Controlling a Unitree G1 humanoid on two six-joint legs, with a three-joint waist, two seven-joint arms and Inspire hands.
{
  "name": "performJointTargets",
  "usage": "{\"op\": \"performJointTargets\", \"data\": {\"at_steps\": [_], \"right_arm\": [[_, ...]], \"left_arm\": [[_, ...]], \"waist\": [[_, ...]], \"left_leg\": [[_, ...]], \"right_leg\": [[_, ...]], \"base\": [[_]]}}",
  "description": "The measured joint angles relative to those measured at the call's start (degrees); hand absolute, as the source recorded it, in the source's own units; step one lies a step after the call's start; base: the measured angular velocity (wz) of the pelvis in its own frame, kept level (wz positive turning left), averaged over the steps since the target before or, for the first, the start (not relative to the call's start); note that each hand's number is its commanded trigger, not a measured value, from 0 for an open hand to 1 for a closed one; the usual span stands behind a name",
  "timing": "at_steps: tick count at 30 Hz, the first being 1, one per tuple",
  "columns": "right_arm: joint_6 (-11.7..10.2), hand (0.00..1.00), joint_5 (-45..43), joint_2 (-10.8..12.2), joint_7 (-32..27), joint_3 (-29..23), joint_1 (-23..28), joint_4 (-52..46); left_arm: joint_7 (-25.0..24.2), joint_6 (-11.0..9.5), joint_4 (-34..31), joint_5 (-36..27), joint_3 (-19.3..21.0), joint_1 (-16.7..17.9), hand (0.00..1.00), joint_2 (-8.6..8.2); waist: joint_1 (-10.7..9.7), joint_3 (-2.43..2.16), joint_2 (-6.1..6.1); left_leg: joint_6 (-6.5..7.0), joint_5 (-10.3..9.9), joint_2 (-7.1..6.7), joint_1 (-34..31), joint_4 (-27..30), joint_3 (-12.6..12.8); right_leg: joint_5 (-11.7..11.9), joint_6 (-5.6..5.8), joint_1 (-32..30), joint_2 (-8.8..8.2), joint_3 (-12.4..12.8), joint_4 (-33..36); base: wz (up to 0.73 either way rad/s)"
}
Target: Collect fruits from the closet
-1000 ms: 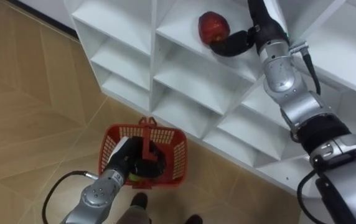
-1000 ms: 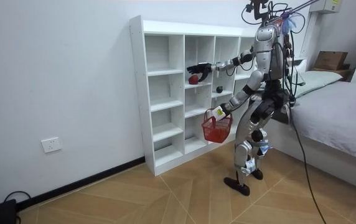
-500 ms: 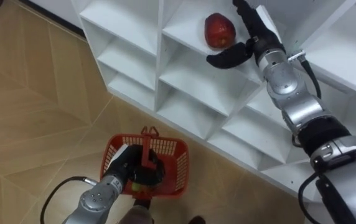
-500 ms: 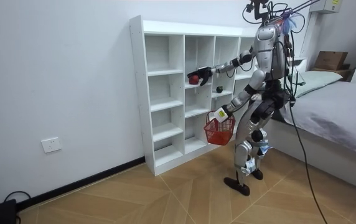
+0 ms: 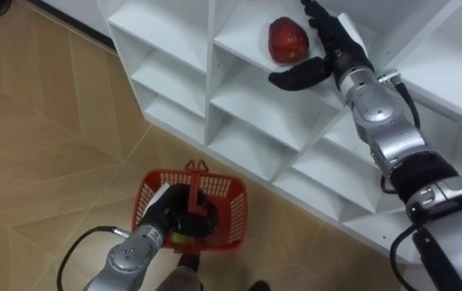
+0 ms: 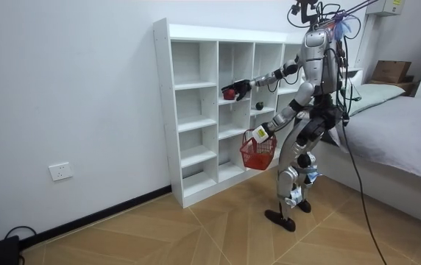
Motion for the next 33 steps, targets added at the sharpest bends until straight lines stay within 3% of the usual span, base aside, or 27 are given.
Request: {"op": "performJointTargets", "data": {"at_steps": [18,19,20,21,33], "right_arm": [[0.06,0.00,0.76,-0.24,0.79,-0.02,0.01,0.09],[0.06,0.13,0.71,-0.28,0.77,-0.02,0.01,0.08],[0.06,0.78,0.48,-0.28,0.74,-0.02,0.01,0.08],[0.06,1.00,0.23,-0.28,0.72,-0.02,0.01,0.08],[-0.08,1.00,-3.34,-0.31,-3.21,-0.40,-0.01,-0.73]], "left_arm": [[0.00,0.00,-0.01,-0.01,-1.12,0.63,1.00,0.04],[0.01,0.01,-0.01,-0.01,-1.13,0.66,1.00,0.02],[0.02,0.00,-0.01,-0.01,-1.22,0.72,1.00,0.03],[0.02,0.00,-0.01,-0.02,-1.26,0.75,1.00,0.04],[-0.50,0.01,0.03,-0.05,-1.44,0.75,1.00,0.23]], "waist": [[0.21,0.05,0.08],[0.29,0.06,0.08],[0.34,0.06,0.08],[0.35,0.06,0.08],[0.47,0.05,0.07]], "left_leg": [[0.00,0.00,0.01,0.15,0.00,0.00],[0.00,0.00,0.01,0.06,0.01,0.00],[0.00,0.00,0.01,0.00,0.03,0.01],[0.00,0.00,0.02,-0.02,0.04,0.01],[-0.02,0.00,-0.02,0.02,0.01,-0.10]], "right_leg": [[-0.01,-0.01,0.14,0.01,-0.01,0.03],[-0.05,-0.03,0.02,-0.03,-0.01,0.08],[-0.10,-0.05,-0.01,-0.03,-0.03,0.09],[-0.12,-0.06,-0.02,-0.03,-0.04,0.06],[-0.39,-0.12,-0.03,-0.16,-0.27,0.48]], "base": [[0.00],[0.00],[0.00],[0.00],[0.00]]}}
